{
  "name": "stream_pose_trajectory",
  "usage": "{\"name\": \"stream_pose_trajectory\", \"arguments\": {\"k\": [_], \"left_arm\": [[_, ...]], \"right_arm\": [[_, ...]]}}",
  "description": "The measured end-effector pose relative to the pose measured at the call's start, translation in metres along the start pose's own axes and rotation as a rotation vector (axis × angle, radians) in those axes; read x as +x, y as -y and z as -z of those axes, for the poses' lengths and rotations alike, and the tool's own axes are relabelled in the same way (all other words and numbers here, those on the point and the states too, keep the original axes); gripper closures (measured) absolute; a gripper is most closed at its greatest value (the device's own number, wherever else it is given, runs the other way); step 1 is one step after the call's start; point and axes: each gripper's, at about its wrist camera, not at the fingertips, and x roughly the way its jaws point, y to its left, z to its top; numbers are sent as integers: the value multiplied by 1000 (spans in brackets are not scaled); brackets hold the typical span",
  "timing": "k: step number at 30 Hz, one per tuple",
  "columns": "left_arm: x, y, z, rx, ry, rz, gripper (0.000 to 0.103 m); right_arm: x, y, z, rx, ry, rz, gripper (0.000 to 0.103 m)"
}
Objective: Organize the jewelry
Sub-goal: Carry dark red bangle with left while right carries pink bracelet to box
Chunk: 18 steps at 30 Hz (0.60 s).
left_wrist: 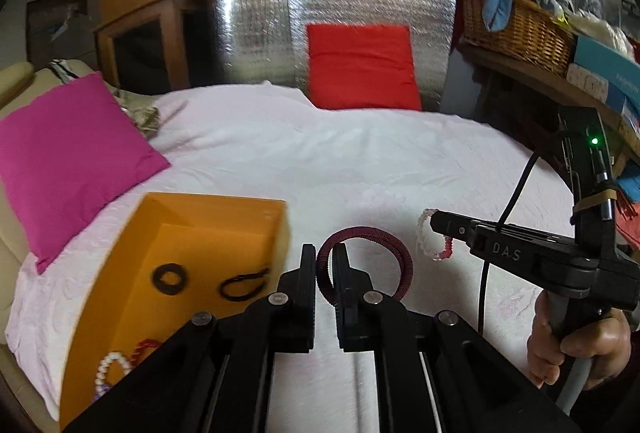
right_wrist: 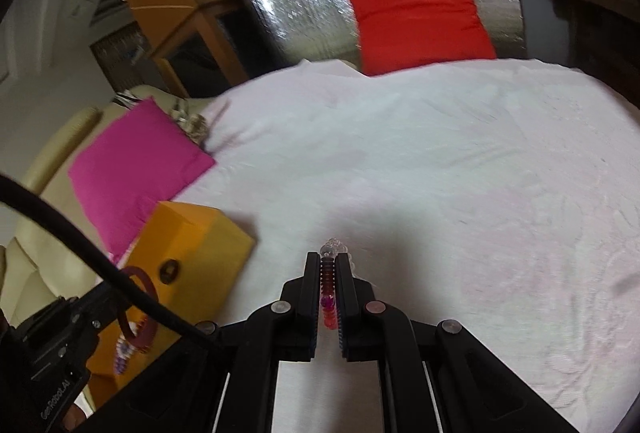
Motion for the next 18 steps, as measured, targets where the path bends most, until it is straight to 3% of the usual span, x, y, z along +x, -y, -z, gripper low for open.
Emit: {"name": "stream_pose_trajectory", "arguments": {"k": [7,11,18], "left_arm": [[-23,-38,15,-49,23,-99,95],[-35,-67,25,-93,28,-178,95],[-47,-101,42,-170,13,-254,95]], "right_arm": [[10,-47,3,-48,29,-89,95],[17,-74,10,-90,21,-141,95],[22,-112,24,-160,-2,-212,95]]}}
